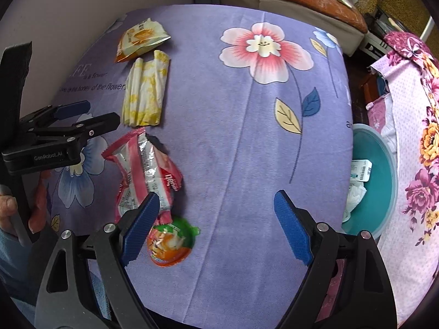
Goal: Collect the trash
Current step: 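Move both grippers back toward the pink wrapper and yellow pads, then grasp the pink-white snack wrapper with the right gripper while the left gripper grasps the yellow pads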
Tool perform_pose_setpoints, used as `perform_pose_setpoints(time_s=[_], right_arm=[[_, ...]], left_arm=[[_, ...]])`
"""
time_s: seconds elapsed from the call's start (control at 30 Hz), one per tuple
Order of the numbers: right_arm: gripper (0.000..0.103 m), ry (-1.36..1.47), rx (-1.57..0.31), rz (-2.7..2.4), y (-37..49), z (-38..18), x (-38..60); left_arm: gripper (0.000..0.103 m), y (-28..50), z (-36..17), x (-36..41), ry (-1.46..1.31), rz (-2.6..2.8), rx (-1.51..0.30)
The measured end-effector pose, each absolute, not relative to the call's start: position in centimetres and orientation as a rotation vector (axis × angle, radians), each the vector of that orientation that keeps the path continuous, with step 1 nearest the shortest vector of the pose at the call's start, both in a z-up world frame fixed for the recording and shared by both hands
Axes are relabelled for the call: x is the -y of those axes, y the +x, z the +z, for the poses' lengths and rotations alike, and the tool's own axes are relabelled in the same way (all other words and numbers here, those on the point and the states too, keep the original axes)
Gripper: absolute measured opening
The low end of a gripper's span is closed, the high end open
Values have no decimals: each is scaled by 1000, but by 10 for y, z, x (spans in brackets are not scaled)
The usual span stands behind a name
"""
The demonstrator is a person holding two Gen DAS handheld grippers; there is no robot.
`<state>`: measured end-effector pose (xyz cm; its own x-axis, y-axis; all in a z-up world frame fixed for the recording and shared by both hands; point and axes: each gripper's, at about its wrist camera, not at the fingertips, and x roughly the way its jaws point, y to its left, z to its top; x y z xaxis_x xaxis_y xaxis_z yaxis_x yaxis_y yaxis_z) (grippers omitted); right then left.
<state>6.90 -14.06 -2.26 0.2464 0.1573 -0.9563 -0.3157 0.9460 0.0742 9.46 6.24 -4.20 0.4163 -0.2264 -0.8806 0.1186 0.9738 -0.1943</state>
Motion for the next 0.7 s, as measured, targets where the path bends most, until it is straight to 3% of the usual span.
perform_pose_setpoints(time_s=[0.37, 0.7], right_arm=[[81, -250, -1337, 421, 68, -50, 70], [81, -216, -1374, 446, 76, -70, 62]], left_arm=[[93, 91, -53, -117, -188, -145, -1132], [93, 95, -59, -123, -212, -136, -1145]])
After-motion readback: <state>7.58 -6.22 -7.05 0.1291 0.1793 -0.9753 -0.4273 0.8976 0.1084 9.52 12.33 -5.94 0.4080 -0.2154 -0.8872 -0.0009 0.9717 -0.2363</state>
